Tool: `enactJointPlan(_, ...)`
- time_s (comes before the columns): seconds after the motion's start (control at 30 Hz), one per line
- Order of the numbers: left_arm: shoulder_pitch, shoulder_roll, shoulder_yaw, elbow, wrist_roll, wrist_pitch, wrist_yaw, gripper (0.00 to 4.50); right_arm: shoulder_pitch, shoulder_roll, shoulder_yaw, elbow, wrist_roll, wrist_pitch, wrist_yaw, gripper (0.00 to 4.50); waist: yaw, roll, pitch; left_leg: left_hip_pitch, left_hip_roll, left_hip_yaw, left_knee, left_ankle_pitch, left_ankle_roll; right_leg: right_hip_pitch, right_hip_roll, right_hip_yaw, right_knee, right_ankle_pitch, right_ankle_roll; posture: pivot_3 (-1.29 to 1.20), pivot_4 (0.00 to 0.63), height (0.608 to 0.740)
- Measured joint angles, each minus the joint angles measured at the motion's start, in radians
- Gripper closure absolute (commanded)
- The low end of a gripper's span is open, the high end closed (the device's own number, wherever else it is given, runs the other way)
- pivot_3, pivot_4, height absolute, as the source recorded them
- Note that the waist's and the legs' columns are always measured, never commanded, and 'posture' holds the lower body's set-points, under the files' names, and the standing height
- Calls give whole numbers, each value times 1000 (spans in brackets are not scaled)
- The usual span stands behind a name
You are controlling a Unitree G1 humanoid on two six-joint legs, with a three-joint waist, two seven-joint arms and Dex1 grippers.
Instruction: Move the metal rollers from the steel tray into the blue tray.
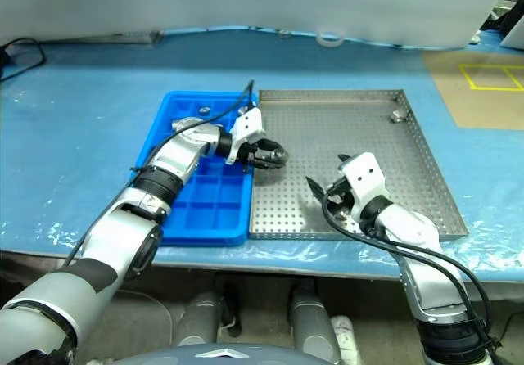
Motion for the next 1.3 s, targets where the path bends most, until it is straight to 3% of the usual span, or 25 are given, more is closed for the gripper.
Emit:
enactJointPlan(0.27, 17, -109, 208, -125, -222, 210, 243, 2744, -92, 36, 41, 52, 0, -4, 17, 0, -2, 0, 0, 0, 0, 0, 0, 0, 0, 0, 0, 0, 1, 0, 0, -263, 150, 740)
enactJointPlan(0.53, -30, -116, 350, 58, -294, 207, 455, 2744, -145, 129, 51, 95, -2, -17, -29, 0, -2, 0, 0, -1, 0, 0, 0, 1, 1, -1, 0, 0, 0, 0, 0, -290, 150, 740)
enactJointPlan(0.97, -20, -220, 367, 36, -364, 227, 487, 2744, -219, 242, 72, 238, -91, -141, -159, 0, -4, 0, 0, -5, 0, 0, 1, 1, 6, -4, -1, -1, 1, 0, 0, -308, 150, 740)
enactJointPlan(1.3, 46, -213, 300, -69, -368, 269, 448, 2744, -240, 270, 80, 289, -124, -191, -179, 0, -5, 1, 1, -5, 0, 0, 2, 2, 6, -4, -1, -1, 1, 0, 0, -308, 150, 740)
